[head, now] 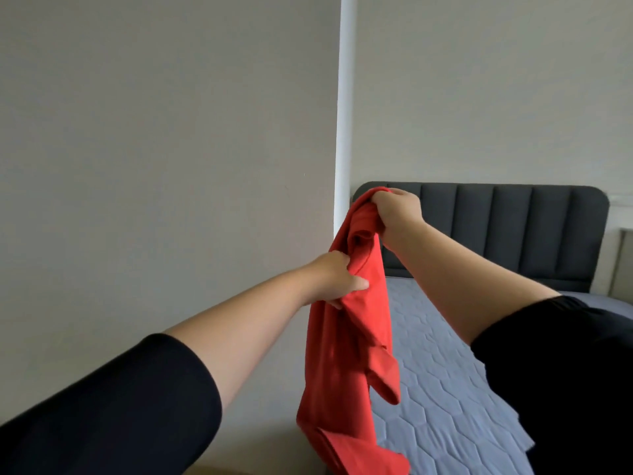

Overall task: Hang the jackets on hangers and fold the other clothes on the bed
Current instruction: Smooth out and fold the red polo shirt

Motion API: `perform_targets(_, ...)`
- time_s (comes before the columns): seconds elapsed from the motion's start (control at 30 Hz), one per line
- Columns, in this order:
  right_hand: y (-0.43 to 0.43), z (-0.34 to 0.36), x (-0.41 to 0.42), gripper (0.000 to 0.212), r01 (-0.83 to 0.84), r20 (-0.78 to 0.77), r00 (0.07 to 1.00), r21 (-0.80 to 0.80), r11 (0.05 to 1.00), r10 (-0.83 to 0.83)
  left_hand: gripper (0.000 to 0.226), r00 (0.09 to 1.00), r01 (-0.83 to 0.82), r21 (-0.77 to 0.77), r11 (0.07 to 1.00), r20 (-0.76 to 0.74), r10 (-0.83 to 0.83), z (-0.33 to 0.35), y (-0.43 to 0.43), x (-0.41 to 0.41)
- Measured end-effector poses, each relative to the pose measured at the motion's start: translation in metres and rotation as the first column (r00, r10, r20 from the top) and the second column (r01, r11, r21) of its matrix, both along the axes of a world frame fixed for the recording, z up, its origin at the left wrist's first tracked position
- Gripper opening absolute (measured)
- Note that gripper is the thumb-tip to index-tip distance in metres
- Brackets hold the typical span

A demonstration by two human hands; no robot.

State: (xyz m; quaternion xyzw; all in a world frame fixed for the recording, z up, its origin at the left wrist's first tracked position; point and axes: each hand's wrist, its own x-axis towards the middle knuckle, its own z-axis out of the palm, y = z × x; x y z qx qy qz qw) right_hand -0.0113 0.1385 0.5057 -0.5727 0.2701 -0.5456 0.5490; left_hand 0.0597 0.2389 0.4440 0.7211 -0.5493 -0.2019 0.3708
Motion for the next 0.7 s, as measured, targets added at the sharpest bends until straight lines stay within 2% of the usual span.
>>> perform_targets(0.07, -0.002, -0.004, -0.005, 0.02, 0.007, -0.049, 0.999, -0.078, 0.997, -0.011, 0.016, 0.956, -0.013, -0.101, 0.995, -0.294, -0.017, 0.0, -0.001, -0.003)
perform_targets(0.13, -0.006, -0.013, -0.012, 0.011, -0.087, -0.117, 0.991, -0.135, 0.987, 0.071, 0.009, 0.816, -0.139, -0.222, 0.965, -0.578, -0.016, 0.01, -0.003, -0.003)
perform_targets(0.17, -0.007, -0.018, -0.016, 0.012, -0.137, -0.168, 0.979, -0.14, 0.981, 0.112, 0.009, 0.731, -0.22, -0.258, 0.941, -0.683, -0.016, 0.015, -0.004, -0.001)
perform_targets(0.23, -0.011, -0.031, -0.024, 0.021, -0.244, -0.265, 0.94, -0.084, 0.966, 0.215, 0.01, 0.577, -0.331, -0.274, 0.903, -0.816, -0.037, 0.023, -0.008, 0.003)
perform_targets(0.3, -0.014, -0.045, -0.031, 0.029, -0.38, -0.363, 0.865, -0.027, 0.924, 0.346, 0.018, 0.498, -0.337, -0.264, 0.904, -0.865, -0.067, 0.027, -0.007, 0.008)
perform_targets(0.4, -0.016, -0.068, -0.037, 0.036, -0.501, -0.496, 0.764, -0.051, 0.864, 0.413, 0.023, 0.469, -0.352, -0.3, 0.887, -0.876, -0.11, 0.033, -0.004, 0.014)
perform_targets(0.53, -0.016, -0.087, -0.036, 0.073, -0.607, -0.479, 0.686, 0.039, 0.794, 0.548, 0.017, 0.44, -0.389, -0.348, 0.853, -0.884, -0.159, 0.046, -0.003, 0.015)
perform_targets(0.57, -0.014, -0.091, -0.035, 0.075, -0.625, -0.501, 0.667, 0.027, 0.78, 0.551, 0.017, 0.42, -0.389, -0.355, 0.85, -0.89, -0.179, 0.048, -0.002, 0.016)
perform_targets(0.63, -0.01, -0.1, -0.032, 0.059, -0.592, -0.602, 0.676, -0.1, 0.799, 0.426, 0.019, 0.338, -0.422, -0.367, 0.829, -0.912, -0.232, 0.052, -0.002, 0.022)
perform_targets(0.7, -0.01, -0.107, -0.024, 0.026, -0.419, -0.636, 0.755, -0.277, 0.865, 0.162, 0.02, 0.268, -0.461, -0.357, 0.813, -0.929, -0.256, 0.055, -0.001, 0.027)
